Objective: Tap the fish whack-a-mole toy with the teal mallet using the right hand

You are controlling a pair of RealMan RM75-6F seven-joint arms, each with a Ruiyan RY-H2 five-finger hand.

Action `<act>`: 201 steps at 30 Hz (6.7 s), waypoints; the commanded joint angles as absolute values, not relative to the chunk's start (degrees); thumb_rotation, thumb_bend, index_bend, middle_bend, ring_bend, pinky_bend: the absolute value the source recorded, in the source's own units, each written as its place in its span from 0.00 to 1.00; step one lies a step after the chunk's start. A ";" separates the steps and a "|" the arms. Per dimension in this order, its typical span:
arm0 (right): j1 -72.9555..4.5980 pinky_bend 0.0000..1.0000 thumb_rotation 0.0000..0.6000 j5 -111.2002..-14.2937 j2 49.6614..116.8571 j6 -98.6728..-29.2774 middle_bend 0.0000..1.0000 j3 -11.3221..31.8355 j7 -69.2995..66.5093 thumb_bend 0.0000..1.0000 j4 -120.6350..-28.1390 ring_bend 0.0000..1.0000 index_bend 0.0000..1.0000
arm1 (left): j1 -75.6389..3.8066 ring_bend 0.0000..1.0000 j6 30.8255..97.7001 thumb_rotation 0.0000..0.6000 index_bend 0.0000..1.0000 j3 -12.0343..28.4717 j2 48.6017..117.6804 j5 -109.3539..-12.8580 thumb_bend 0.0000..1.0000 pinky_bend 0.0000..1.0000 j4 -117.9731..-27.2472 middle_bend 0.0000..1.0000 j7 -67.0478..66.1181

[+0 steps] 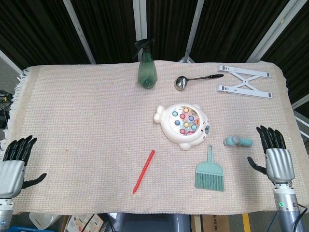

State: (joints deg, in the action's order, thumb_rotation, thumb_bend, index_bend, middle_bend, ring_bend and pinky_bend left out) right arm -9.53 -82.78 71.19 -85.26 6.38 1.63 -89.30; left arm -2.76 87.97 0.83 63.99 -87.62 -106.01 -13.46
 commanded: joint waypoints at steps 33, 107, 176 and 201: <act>-24.62 0.06 1.00 -71.43 65.69 -51.69 0.12 8.73 -5.63 0.26 -85.65 0.07 0.05 | -4.30 0.00 85.52 1.00 0.00 0.93 63.00 -88.22 0.11 0.00 -107.02 0.00 -13.93; -28.93 0.16 1.00 -70.52 78.15 -42.76 0.43 6.34 -12.92 0.59 -64.70 0.33 0.46 | -5.22 0.00 83.89 1.00 0.00 0.92 64.12 -85.86 0.11 0.00 -107.90 0.00 -16.43; -38.31 0.36 1.00 -81.02 85.40 -56.48 0.80 10.09 6.48 0.89 -68.65 0.65 1.00 | -7.06 0.00 81.11 1.00 0.00 0.93 63.95 -84.96 0.11 0.00 -106.17 0.00 -15.42; -38.53 0.36 1.00 -79.18 84.12 -57.57 0.81 9.97 10.20 0.89 -70.42 0.66 1.00 | -7.37 0.00 80.97 1.00 0.00 0.87 64.54 -84.95 0.11 0.00 -104.59 0.00 -13.86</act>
State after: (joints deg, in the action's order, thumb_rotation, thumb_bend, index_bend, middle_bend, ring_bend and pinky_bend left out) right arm -38.54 -79.21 84.64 -57.07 9.62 9.88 -69.76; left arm -7.39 80.96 0.88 64.53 -84.94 -104.60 -13.88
